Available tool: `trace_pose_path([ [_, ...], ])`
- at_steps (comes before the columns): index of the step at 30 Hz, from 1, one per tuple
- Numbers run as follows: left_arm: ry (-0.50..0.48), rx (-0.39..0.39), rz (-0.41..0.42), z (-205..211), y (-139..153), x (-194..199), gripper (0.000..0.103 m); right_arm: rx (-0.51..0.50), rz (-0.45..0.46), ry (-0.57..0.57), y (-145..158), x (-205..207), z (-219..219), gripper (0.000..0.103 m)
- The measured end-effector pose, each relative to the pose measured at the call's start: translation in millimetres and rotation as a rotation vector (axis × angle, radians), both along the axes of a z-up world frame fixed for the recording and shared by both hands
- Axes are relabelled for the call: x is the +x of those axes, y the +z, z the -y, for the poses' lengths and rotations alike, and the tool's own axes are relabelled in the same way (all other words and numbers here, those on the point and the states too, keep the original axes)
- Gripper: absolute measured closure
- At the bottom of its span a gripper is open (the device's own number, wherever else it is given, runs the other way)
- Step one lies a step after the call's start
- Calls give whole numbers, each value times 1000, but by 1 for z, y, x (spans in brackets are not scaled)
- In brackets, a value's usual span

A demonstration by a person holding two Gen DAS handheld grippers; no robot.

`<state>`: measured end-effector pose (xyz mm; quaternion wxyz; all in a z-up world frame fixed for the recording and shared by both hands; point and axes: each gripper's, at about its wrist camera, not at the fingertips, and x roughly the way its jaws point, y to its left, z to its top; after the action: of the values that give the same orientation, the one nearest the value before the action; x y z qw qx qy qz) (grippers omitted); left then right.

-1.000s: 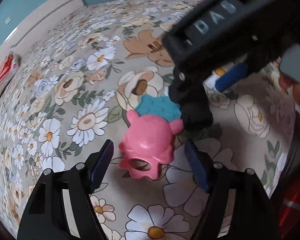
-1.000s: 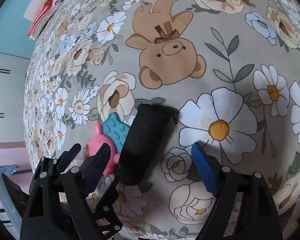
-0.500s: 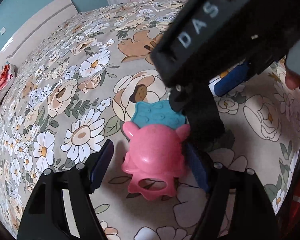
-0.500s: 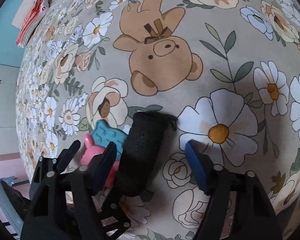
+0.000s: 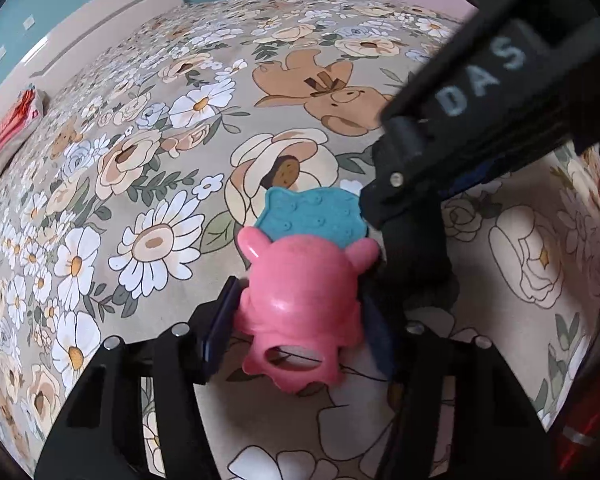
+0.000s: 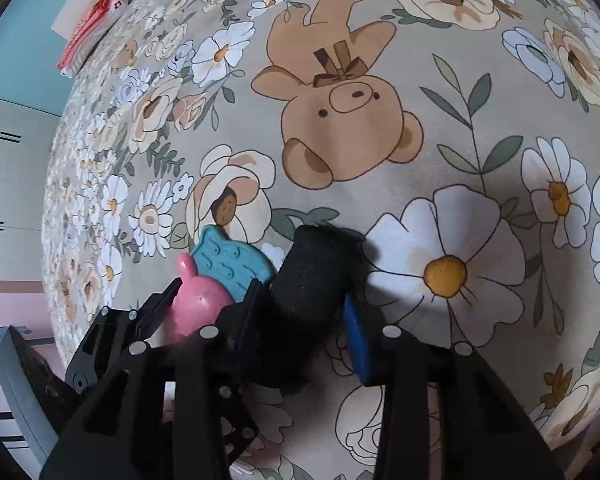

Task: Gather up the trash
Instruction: 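Grasp the pink pig teether with the left tool while the right tool grasps the black foam tube, then lift the pig teether with the left tool while the right tool lifts the foam tube toward the bin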

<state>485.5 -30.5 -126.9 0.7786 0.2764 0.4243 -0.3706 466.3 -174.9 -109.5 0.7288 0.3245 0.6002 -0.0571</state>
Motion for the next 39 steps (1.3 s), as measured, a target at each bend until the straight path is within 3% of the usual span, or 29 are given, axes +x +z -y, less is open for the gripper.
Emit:
trace_pose_path([
  [10,132,-78,-34,-28,20,2,45,36,58,20,20,-16,16,63],
  [18,248,-96,-6,-41,46,-14,45,38,110,61,40,-25,13,63],
  [28,327,-97,42,-19,84,-60,45,-83,210,157,83,-53,14,63],
  [39,440,-152,106,6,149,-113,45,-202,340,238,145,-103,43,63],
])
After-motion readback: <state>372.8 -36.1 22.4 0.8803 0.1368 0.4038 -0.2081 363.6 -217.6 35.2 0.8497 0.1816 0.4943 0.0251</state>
